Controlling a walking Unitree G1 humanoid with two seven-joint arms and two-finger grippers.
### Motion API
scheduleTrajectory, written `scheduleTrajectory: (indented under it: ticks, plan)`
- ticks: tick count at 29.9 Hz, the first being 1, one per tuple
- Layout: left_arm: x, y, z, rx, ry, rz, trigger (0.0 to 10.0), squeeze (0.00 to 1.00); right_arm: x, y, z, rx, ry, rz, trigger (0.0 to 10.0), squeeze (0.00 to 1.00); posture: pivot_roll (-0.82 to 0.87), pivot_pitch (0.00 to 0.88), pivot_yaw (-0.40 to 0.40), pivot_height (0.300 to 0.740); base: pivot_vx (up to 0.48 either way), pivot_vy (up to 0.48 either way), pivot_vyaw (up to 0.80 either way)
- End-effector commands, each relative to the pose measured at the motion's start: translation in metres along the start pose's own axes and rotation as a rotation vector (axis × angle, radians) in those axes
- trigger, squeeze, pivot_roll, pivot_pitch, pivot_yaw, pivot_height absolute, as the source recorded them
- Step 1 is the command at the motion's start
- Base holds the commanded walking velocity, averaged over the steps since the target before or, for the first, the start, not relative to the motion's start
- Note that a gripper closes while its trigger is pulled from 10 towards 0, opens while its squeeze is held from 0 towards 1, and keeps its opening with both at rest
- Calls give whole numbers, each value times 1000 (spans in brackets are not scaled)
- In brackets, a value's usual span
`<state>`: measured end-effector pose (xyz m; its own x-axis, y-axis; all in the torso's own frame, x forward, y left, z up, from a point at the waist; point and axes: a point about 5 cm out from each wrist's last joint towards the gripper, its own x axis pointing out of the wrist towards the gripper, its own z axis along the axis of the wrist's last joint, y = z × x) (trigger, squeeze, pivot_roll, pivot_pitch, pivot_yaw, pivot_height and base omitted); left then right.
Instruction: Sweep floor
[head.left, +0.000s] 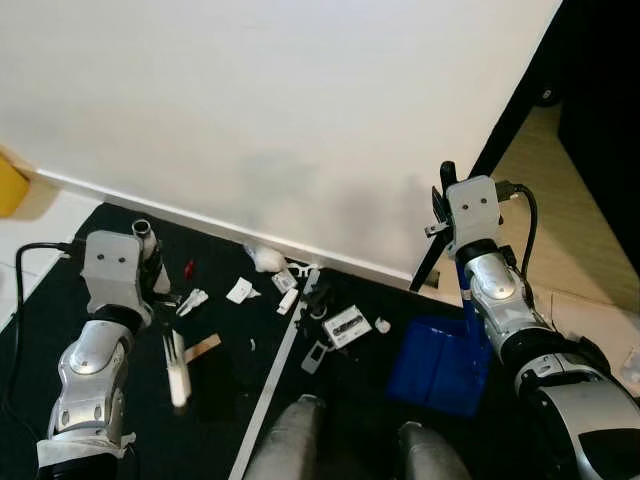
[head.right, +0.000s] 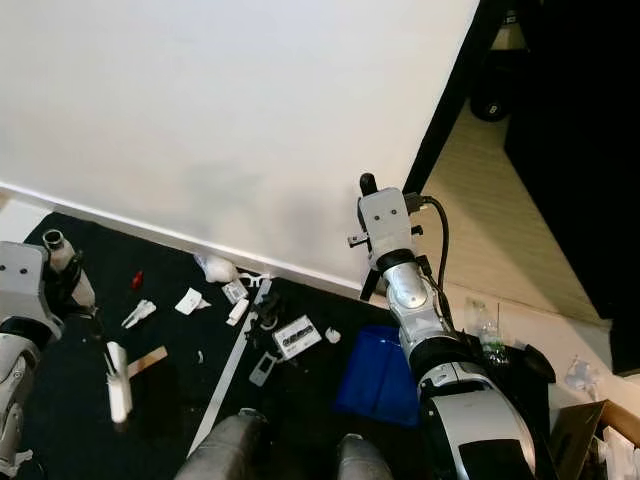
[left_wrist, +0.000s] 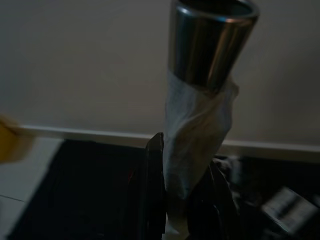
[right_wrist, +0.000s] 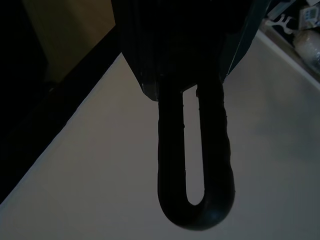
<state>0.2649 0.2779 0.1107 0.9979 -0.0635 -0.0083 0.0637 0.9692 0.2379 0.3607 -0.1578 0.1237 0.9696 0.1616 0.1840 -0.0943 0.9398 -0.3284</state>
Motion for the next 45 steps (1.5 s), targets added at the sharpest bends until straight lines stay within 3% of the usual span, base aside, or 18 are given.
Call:
scheduleTrajectory:
  ticks: [1,3,6,9,12,20,25,31,34,41,45]
  plan:
    - [11,-8,10,-24,-95,-56,10000,0,1,0,1,-9,-8,3,10000,0,113,300,-4,740,0,0,0]
    - [20,-13,15,-46,-128,-84,10000,20,1,0,2,-17,-7,0,10000,0,105,319,-3,740,0,0,0]
    - [22,-14,17,-51,-135,-90,10000,20,2,0,2,-19,-8,-1,10000,0,105,319,-3,740,0,0,0]
    - [40,-24,30,-26,-185,-152,10000,16,3,-4,1,-63,7,-57,10000,0,95,363,10,740,0,0,0]
    - [44,-27,35,-18,-200,-181,10000,12,3,-3,1,-61,5,-72,10000,0,108,369,24,740,0,0,0]
    - [37,-26,42,-26,-233,-230,10000,0,6,10,2,69,21,-64,10000,0,183,345,48,740,0,0,0]
    - [23,-27,43,-49,-258,-196,10000,0,13,23,8,192,24,-22,10000,0,222,320,39,740,0,0,0]
    - [12,-30,38,-68,-252,-171,10000,0,19,18,23,178,-65,-7,10000,0,226,289,20,740,0,0,0]
    - [9,-32,34,-95,-246,-153,10000,0,18,8,31,114,-145,7,10000,0,208,264,6,740,0,0,0]
    - [11,-39,34,-121,-246,-148,10000,0,9,3,28,75,-186,49,10000,0,191,238,6,740,0,0,0]
    - [16,-40,35,-126,-247,-154,10000,0,3,9,21,44,-172,98,10000,0,180,219,23,740,0,0,0]
